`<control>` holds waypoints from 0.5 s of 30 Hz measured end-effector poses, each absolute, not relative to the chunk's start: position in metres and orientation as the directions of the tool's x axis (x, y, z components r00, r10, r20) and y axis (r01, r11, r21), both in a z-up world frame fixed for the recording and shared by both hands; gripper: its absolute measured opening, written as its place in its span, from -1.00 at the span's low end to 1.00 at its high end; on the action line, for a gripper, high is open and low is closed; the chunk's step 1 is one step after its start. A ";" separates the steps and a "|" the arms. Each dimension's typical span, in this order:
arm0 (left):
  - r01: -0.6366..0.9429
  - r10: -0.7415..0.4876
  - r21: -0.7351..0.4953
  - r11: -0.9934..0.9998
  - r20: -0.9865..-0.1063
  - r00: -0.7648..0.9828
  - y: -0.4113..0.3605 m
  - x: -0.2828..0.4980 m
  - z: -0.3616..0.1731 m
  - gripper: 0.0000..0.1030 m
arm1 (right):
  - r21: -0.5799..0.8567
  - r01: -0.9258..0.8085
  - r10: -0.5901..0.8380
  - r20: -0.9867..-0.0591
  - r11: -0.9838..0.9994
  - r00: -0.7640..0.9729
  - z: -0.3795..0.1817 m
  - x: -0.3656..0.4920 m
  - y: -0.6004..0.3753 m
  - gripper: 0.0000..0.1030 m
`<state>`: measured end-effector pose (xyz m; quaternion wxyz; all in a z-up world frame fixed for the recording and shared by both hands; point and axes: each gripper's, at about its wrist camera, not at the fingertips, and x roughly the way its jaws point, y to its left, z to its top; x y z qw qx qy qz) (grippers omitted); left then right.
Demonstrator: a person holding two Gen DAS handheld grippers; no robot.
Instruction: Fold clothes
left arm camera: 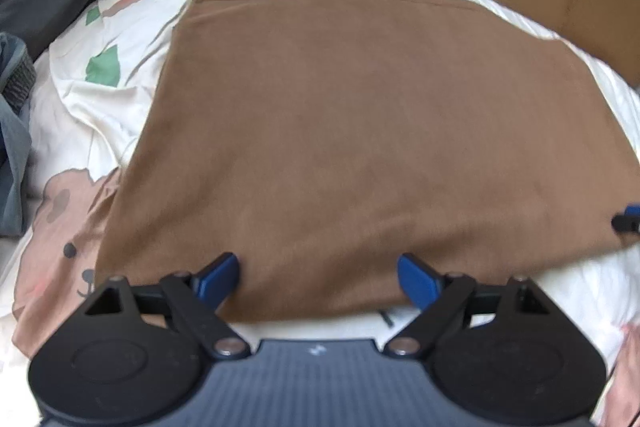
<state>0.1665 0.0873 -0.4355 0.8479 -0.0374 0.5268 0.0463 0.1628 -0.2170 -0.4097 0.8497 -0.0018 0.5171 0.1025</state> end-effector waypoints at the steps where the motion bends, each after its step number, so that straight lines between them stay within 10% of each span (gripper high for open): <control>1: -0.105 0.041 -0.006 0.994 -0.898 0.438 0.085 0.164 -0.437 0.72 | 0.099 -0.190 0.176 -0.878 0.977 0.446 -0.408 0.161 -0.215 0.04; 11: -0.006 -0.119 -0.144 0.990 -0.834 0.538 0.070 0.142 -0.410 0.49 | 0.143 -0.333 0.299 -0.824 0.932 0.482 -0.389 0.161 -0.182 -0.02; 15: 0.024 -0.150 -0.163 0.986 -0.827 0.542 0.059 0.158 -0.413 0.08 | 0.159 -0.395 0.341 -0.826 0.905 0.449 -0.391 0.163 -0.160 -0.47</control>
